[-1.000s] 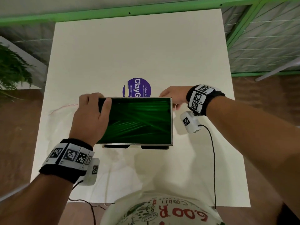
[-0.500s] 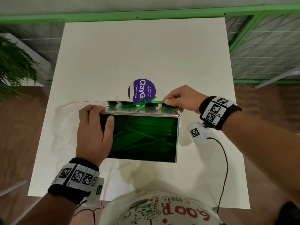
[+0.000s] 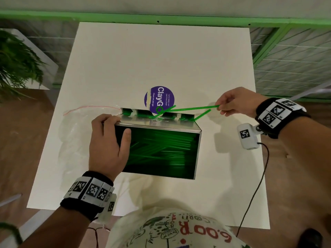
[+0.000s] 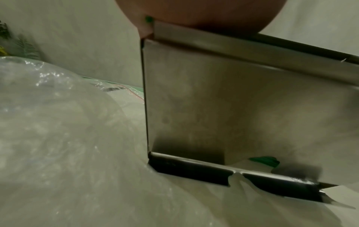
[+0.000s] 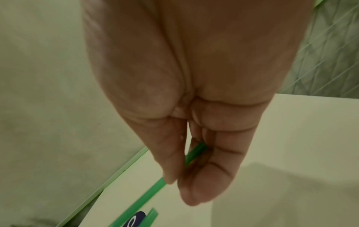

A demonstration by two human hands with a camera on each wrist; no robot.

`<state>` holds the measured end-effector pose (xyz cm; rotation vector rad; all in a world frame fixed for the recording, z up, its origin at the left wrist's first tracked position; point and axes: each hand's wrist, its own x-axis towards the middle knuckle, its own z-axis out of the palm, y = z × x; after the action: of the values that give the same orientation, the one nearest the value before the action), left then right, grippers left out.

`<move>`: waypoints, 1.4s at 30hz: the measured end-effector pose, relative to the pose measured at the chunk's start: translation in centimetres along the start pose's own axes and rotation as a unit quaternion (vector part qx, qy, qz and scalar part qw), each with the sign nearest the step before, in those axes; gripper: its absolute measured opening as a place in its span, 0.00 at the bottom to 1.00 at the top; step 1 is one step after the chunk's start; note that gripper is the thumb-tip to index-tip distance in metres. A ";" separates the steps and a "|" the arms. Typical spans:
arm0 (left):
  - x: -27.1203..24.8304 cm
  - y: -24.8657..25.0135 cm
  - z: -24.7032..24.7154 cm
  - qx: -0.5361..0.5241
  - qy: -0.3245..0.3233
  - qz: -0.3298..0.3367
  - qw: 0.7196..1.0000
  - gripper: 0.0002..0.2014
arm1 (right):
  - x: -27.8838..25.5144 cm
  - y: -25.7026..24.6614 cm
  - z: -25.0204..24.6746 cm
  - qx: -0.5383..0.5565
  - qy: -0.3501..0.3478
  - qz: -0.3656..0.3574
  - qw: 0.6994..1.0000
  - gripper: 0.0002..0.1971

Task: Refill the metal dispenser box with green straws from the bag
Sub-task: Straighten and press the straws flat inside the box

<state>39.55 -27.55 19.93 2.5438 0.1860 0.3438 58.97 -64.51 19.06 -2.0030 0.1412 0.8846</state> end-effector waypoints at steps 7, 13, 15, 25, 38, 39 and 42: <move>-0.2 -0.1 0.0 0.000 0.000 0.000 1.000 0.22 | 0.5 -1.7 4.3 -0.016 -0.014 -0.069 0.997 0.08; -0.1 -0.1 0.0 -0.004 -0.001 0.000 1.000 0.22 | 0.1 -3.7 5.1 -0.279 -0.105 -0.103 0.949 0.07; -0.3 -0.2 0.0 -0.008 0.000 0.001 1.000 0.22 | 0.1 -4.1 3.5 -0.368 -0.091 -0.092 0.921 0.11; -1.5 -0.5 0.0 -0.020 0.014 -0.002 1.000 0.22 | -0.5 -2.9 -3.9 -0.216 0.099 0.099 0.966 0.43; -1.9 -0.1 -0.3 -0.020 0.005 -0.024 1.000 0.22 | 4.6 -8.2 9.5 -0.253 -0.193 -0.079 0.945 0.14; -1.9 -0.1 -0.3 -0.019 0.004 -0.025 1.000 0.22 | 4.8 -8.1 9.8 -0.272 -0.208 -0.083 0.936 0.12; -1.9 0.0 -0.4 -0.018 0.003 -0.022 1.000 0.22 | 4.8 -7.9 9.9 -0.335 -0.204 -0.109 0.913 0.09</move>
<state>37.63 -27.74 19.83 2.4983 0.2367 0.3358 60.58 -51.06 18.29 -2.3197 -0.6994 1.2985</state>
